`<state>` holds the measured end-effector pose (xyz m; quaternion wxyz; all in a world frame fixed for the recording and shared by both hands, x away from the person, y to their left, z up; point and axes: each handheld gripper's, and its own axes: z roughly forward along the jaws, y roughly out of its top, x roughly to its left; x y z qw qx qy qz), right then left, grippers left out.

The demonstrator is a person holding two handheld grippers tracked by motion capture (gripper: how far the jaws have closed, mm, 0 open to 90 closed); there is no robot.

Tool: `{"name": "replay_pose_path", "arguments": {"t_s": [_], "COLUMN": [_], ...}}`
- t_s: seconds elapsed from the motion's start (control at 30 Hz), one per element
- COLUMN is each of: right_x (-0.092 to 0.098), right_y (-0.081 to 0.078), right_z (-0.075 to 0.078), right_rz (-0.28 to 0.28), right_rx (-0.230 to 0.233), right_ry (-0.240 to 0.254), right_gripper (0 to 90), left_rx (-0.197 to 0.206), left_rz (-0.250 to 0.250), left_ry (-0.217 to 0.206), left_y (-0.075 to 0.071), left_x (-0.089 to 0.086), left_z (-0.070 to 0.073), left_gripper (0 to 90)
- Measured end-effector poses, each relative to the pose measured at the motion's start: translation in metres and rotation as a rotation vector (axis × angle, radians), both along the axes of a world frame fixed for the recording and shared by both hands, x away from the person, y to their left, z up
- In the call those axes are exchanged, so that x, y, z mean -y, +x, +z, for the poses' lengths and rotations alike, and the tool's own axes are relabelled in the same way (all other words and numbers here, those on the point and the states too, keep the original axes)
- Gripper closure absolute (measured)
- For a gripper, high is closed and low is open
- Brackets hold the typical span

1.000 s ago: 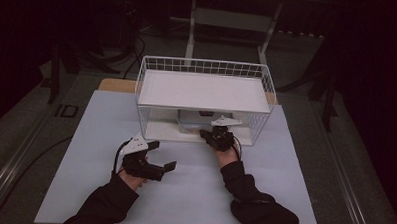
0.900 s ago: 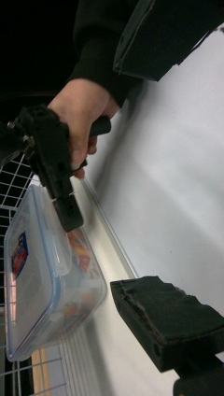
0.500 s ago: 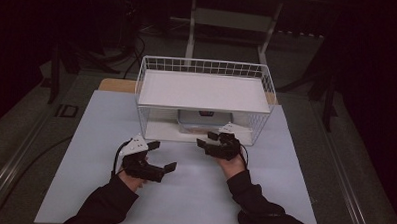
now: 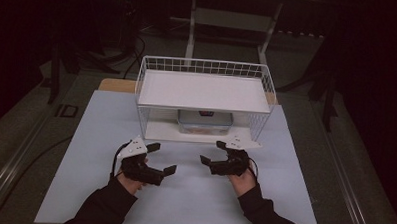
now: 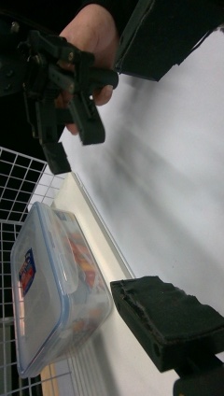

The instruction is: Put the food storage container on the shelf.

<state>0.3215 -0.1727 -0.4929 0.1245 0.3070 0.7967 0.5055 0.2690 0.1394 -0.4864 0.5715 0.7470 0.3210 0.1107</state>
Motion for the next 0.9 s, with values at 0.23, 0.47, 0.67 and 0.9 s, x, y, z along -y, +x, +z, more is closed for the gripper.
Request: {"name": "replay_pose_path", "arguments": {"t_s": [0.23,0.47,0.67,0.9], "right_x": [0.011,0.029,0.047,0.067], "right_y": [-0.017,-0.029,-0.042,-0.056], "right_z": [0.002,0.005,0.01,0.011], "right_rz": [0.009,-0.007,-0.036,-0.064], "right_rx": [0.044,0.05,0.059,0.067], "right_ry": [-0.026,0.004,0.014,0.012], "right_gripper": [14.0,13.4,13.4,13.8], "left_rx": [0.004,0.009,0.003,-0.006], "left_rz": [0.007,0.015,0.014,0.018], "left_ry": [0.003,-0.004,0.007,0.025], "left_y": [-0.006,-0.014,-0.018,-0.024], "left_x": [-0.005,-0.013,-0.017,-0.023], "left_z": [0.0,0.002,0.001,-0.002], "left_gripper": [0.0,0.0,0.0,0.0]}}
